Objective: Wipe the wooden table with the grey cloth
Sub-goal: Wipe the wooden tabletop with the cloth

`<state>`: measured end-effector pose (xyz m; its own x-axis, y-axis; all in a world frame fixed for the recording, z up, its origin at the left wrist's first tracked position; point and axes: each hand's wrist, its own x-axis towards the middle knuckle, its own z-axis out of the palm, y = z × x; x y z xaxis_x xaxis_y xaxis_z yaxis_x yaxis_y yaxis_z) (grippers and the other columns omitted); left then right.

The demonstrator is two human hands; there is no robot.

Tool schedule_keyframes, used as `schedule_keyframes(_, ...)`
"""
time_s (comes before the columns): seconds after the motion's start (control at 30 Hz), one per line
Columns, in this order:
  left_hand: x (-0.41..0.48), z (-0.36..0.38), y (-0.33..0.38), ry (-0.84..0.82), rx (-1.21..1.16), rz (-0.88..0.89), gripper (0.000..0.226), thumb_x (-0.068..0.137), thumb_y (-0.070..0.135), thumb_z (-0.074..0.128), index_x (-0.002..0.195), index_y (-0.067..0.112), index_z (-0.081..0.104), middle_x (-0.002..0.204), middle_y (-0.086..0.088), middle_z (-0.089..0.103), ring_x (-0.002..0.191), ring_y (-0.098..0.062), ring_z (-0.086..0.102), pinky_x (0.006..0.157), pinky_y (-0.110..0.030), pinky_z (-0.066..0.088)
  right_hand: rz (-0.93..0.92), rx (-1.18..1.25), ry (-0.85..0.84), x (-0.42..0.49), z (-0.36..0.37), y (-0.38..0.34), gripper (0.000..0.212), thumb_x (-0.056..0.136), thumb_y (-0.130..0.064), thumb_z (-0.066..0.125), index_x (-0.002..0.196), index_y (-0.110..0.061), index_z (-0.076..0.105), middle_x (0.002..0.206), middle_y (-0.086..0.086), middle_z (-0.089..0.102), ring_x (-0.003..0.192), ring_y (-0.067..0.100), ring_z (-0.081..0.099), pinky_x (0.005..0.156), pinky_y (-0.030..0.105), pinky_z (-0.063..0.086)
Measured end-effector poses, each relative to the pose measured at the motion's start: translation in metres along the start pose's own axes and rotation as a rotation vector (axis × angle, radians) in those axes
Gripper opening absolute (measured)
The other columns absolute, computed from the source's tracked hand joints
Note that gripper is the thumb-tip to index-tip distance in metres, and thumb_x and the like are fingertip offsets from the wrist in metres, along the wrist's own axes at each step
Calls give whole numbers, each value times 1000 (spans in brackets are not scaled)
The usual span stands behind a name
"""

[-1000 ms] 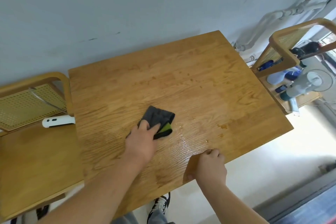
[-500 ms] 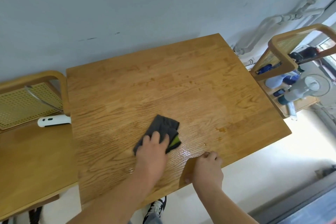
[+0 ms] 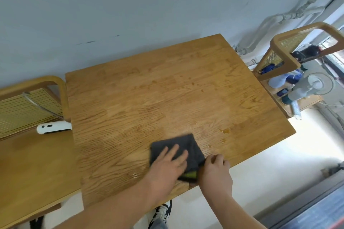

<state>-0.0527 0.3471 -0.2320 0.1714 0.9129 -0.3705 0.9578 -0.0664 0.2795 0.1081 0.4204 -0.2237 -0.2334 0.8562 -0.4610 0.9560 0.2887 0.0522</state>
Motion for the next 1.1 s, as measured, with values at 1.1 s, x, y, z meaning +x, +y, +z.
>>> schedule_keyframes(1.1,-2,-17,-63,146,-202,-212,82,94,-8,50,159,36,24,167,14,1,155,-11,-6,124,-36,-8,96,83,-117,9,-17,-11,102,63,-53,92,144,-14,45,140,1,36,129,25,35,84,30,52)
